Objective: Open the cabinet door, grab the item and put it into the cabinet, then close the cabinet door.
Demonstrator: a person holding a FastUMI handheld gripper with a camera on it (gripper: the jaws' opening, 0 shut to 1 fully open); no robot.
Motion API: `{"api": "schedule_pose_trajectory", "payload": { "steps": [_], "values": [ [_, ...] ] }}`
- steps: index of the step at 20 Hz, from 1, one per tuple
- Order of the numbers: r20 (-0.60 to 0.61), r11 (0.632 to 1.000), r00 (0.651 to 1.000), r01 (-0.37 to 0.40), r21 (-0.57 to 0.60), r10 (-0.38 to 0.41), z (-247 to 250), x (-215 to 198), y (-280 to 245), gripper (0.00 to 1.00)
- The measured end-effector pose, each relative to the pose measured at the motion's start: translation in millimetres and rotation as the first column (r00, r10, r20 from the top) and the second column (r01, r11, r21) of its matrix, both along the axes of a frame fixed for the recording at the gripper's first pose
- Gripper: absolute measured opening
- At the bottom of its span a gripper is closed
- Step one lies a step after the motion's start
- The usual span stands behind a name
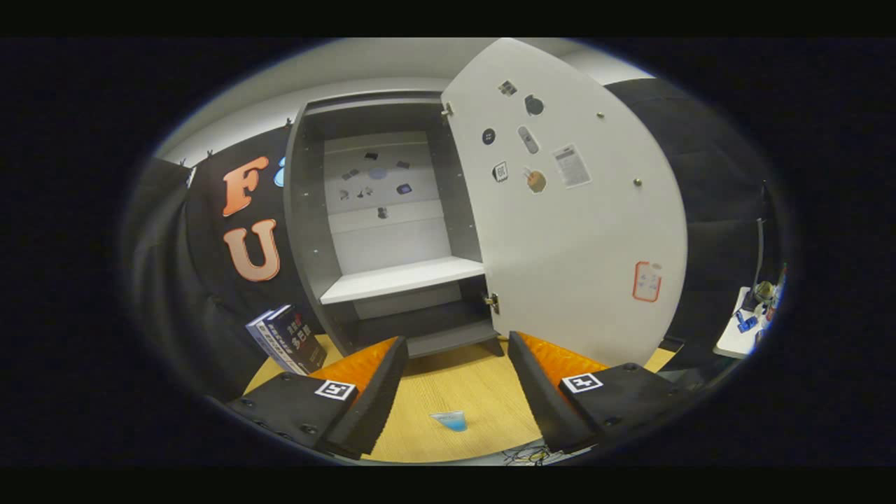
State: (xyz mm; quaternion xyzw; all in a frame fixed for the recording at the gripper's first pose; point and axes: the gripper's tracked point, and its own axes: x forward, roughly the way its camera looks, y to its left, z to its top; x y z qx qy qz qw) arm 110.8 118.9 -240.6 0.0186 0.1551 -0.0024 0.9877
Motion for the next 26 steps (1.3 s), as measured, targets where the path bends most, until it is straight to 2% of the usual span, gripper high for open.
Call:
{"api": "schedule_pose_trajectory", "payload": {
  "steps": [1,9,19,24,26],
  "values": [
    [-0.026,1.000,1.000,-0.014,-0.006,0.014,-19,2,3,0.95],
    [-0.222,0.997,0.974,-0.066,-0.040,0.056,-137,3,8,0.98],
    [-0.399,0.984,0.912,-0.147,-0.105,0.094,-230,-2,8,0.98],
    [-0.425,0.981,0.899,-0.164,-0.102,0.106,-244,7,5,0.86],
    [-0.436,0.979,0.892,-0.182,-0.094,0.123,-246,8,6,0.71]
  ]
}}
